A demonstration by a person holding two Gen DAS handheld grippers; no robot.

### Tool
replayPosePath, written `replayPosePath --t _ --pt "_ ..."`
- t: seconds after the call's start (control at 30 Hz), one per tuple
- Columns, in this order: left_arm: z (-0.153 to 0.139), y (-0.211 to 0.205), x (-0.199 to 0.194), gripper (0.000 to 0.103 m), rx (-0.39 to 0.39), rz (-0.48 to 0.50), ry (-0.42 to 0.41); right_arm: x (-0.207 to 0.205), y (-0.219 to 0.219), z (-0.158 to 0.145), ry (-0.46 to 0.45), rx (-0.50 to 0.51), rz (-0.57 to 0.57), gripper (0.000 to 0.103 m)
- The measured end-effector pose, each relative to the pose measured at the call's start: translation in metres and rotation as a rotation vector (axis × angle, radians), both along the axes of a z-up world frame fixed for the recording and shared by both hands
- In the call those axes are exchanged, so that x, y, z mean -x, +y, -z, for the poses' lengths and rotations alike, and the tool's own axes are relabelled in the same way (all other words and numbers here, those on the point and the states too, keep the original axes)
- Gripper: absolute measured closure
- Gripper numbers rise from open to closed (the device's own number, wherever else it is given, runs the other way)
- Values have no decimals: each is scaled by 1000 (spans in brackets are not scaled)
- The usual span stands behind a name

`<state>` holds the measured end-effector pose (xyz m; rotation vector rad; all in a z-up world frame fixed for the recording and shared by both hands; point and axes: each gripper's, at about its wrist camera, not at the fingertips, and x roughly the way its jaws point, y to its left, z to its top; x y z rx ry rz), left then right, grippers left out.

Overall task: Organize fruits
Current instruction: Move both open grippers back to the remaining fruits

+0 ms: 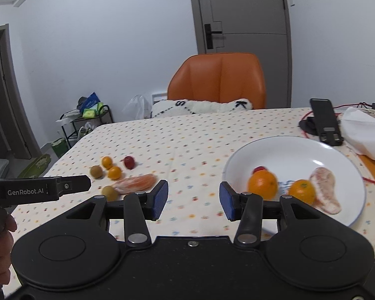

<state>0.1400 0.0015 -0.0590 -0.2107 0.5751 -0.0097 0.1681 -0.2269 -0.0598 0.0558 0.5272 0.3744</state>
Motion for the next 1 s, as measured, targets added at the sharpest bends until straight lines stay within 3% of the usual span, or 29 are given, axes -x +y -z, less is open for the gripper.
replayPosePath --t 0.43,1.0 --pt "10 50 13 44 21 -25 15 6 53 3 20 32 -52 57" --pt "22 73 -13 47 45 -9 32 -20 93 10 66 56 -65 57"
